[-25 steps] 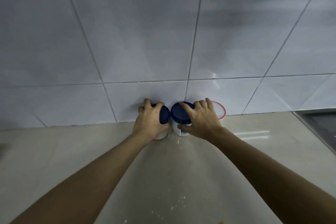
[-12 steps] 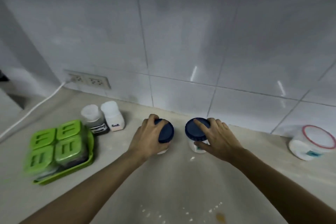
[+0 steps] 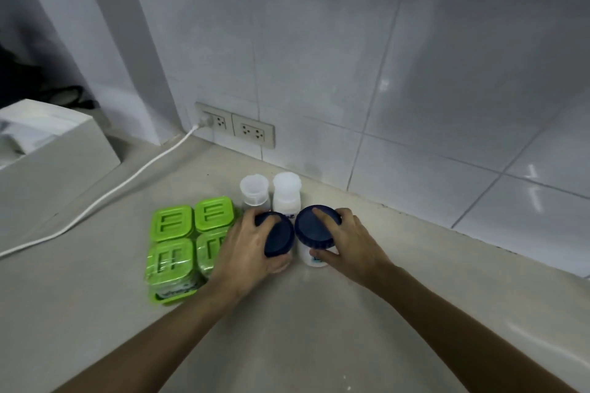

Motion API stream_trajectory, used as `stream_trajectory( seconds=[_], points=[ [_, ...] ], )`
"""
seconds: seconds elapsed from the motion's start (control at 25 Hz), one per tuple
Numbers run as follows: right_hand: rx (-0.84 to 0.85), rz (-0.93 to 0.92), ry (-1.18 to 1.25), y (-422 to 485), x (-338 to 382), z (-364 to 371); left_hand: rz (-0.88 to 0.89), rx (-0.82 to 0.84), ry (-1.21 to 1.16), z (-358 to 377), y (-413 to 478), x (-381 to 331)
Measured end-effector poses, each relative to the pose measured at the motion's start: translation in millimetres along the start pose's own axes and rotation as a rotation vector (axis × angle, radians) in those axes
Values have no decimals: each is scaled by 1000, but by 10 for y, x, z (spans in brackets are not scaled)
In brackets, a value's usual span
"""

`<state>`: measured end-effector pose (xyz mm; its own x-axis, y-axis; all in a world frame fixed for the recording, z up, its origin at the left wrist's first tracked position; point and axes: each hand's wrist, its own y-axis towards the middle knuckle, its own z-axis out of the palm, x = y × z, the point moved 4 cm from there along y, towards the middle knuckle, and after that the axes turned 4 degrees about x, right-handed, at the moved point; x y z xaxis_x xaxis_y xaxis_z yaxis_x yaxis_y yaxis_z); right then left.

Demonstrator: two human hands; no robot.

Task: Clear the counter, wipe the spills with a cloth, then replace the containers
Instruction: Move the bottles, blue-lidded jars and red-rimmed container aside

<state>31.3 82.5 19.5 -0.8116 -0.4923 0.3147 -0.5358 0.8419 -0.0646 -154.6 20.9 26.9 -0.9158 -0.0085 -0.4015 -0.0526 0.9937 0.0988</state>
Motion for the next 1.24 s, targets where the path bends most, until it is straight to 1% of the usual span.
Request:
stream_trajectory(
  seconds=[0.16,0.4,0.52,0.6,0.64,0.68,0.72,0.76,0.8,0.84,0.88,0.96,1.08,1.16,1.24],
  points=[
    [-53,23,17,50,16,52,2,-86,-3,56,20,-12],
    [-102,49,-30,11,-9,78,4,-89,67,127,107,2],
    [-60,69,-53,-4,-20,96,1,-94,122,75,102,-50],
    [-34,98,-62,-111,-73,41,29,-188,65,16,-24,-120],
    [-64,120,-23,-235,-142,-12,51,-249,-14,17,-141,-186],
    [-134,144,49,-392,-211,-74,71,-292,-105,47,-294,-241],
    [-237,197,150,-640,-336,-143,102,-290,-191,128,-448,-358],
    [-352,280,256,-953,-508,-202,151,-242,-251,270,-576,-531],
    [-447,369,348,-1314,-709,-229,215,-155,-281,465,-675,-762],
    [-504,448,399,-1667,-909,-227,282,-59,-290,678,-742,-1013],
    [-527,522,395,-1996,-1126,-212,342,25,-297,892,-758,-1291],
    [-532,640,332,-2564,-1620,-223,418,142,-303,1283,-694,-1911],
    [-577,741,219,-3103,-2368,-522,502,293,-245,1752,-557,-2727],
    [-612,800,157,-3345,-2885,-846,577,369,-168,2042,-470,-3263],
    [-603,845,100,-3431,-3350,-1128,619,445,-22,2269,-395,-3688]
  ],
)
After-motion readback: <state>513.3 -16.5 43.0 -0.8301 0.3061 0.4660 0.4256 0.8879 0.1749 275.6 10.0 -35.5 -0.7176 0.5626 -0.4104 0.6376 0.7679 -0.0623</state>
